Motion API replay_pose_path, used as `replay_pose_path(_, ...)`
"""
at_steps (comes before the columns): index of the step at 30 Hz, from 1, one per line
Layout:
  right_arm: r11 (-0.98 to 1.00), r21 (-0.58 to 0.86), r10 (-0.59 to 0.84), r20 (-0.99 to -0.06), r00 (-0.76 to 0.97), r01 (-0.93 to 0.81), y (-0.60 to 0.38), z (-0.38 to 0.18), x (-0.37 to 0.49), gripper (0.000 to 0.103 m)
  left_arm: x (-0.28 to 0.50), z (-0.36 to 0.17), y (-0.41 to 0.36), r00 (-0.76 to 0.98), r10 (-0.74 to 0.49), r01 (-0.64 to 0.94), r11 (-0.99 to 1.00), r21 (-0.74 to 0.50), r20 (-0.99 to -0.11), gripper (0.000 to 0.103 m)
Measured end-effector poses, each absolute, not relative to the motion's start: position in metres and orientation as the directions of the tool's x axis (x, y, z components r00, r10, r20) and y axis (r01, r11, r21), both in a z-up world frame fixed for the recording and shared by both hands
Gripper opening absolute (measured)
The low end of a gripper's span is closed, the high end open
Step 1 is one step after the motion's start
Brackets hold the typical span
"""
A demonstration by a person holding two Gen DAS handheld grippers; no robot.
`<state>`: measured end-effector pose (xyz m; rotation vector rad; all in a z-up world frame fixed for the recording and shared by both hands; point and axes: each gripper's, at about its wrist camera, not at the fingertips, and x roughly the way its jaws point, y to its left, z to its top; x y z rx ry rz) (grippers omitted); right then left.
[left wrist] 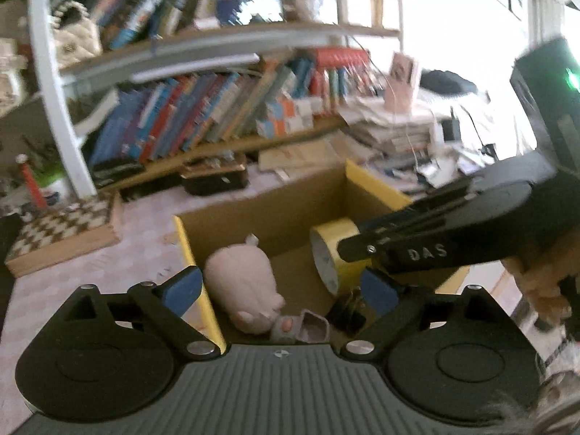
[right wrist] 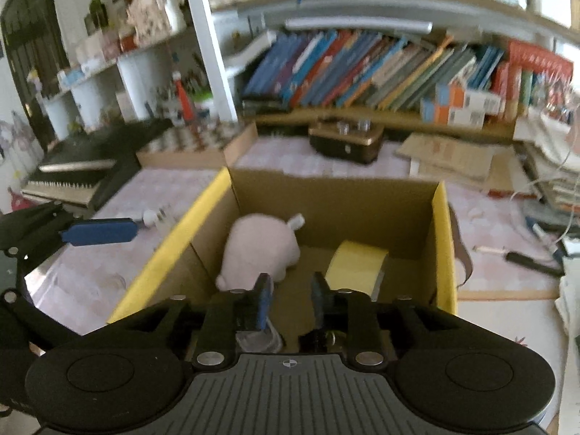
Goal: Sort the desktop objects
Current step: 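Lower both into the yellow box and open both grippers, then raise both grippers out of the box and back away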
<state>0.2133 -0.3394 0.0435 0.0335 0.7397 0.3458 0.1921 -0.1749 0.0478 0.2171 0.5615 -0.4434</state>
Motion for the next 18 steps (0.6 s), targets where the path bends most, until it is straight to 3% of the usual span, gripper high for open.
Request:
replay_pose_path(8, 0.973, 0.115, 0.232, -0.529, 0.816, -0.202, -0.343, 0.062, 0.176, 0.050, 0.161, 0.065, -0.145, 0.840, -0.265, 0.324, 0.945, 0.045, -0.473, 0.103)
replay_pose_path(18, 0.994, 0.102, 0.091, -0.453, 0.887, -0.050, -0.338, 0.059, 0.125, 0.059, 0.130, 0.064, -0.107, 0.880, -0.220, 0.237, 0.971, -0.011, -0.420, 0.103)
